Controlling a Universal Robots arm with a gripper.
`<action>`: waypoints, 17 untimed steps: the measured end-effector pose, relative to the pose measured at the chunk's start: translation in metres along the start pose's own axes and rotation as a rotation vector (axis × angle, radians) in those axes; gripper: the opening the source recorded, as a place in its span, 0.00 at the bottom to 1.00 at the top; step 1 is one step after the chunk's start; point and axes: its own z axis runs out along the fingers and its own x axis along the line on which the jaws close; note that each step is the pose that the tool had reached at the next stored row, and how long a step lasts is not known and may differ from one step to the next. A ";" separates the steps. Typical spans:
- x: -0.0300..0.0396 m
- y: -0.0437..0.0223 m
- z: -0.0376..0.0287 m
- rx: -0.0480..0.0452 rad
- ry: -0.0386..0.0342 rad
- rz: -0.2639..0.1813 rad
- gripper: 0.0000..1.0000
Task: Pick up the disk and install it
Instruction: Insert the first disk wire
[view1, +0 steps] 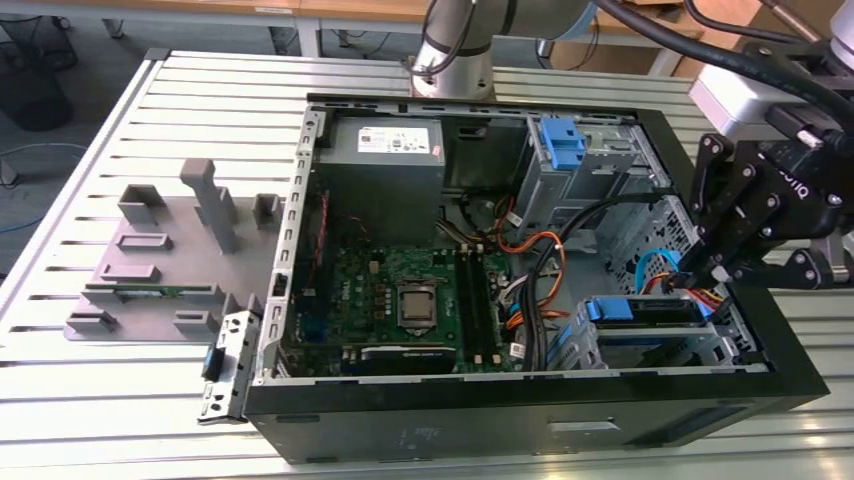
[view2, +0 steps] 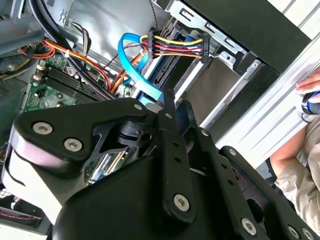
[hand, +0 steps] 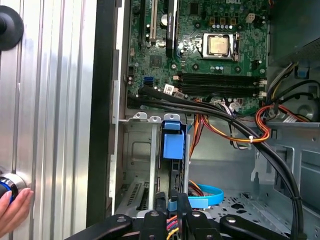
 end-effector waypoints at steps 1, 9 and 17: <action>0.0000 0.0000 0.0011 -0.0001 -0.0001 0.000 0.24; -0.0002 -0.0001 0.0078 -0.0002 -0.0001 0.000 0.24; -0.0002 -0.0002 0.0116 -0.0002 0.0002 0.000 0.24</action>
